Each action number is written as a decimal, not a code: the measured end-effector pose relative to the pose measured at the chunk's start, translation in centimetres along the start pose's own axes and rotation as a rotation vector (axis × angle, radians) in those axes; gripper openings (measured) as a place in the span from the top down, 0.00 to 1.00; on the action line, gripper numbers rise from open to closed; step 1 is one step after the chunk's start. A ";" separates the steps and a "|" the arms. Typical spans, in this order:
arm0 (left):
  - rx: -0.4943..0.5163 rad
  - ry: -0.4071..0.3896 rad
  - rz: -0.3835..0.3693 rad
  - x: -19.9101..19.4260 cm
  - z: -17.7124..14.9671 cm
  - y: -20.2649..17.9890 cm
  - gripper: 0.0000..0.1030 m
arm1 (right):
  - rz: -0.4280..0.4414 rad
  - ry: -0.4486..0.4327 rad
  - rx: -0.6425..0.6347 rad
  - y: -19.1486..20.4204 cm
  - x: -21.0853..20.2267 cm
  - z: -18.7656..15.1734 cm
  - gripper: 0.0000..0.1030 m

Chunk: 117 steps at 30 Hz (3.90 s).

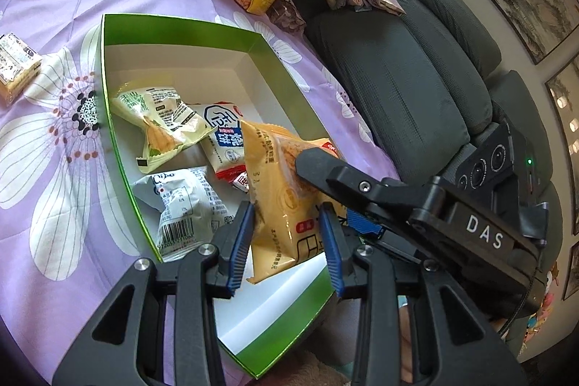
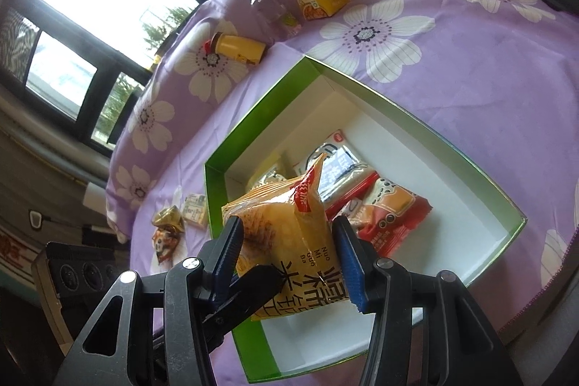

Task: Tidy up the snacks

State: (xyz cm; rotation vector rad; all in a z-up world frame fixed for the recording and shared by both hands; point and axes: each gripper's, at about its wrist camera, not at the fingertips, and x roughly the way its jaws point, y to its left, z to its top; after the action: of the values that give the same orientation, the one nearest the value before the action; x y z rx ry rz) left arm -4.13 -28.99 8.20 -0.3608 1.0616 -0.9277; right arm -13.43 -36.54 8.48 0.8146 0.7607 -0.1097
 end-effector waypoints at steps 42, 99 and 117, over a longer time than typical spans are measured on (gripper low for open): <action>-0.125 -0.291 0.447 -18.9 -0.6 14.2 0.17 | -0.034 -0.032 -0.235 8.8 3.4 -2.8 0.20; -0.376 -0.307 0.642 -25.7 -2.7 25.2 0.15 | -0.142 0.434 -0.600 22.1 19.5 -13.9 0.32; -0.335 -0.176 0.539 -20.8 -3.3 23.2 0.16 | 0.010 0.374 -0.460 18.6 16.0 -10.9 0.29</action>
State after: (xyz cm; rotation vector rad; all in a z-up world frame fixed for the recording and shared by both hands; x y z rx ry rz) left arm 0.48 1.66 3.59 -0.3961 1.0763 -0.2323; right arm -1.05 -12.97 4.73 0.4005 1.0834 0.2274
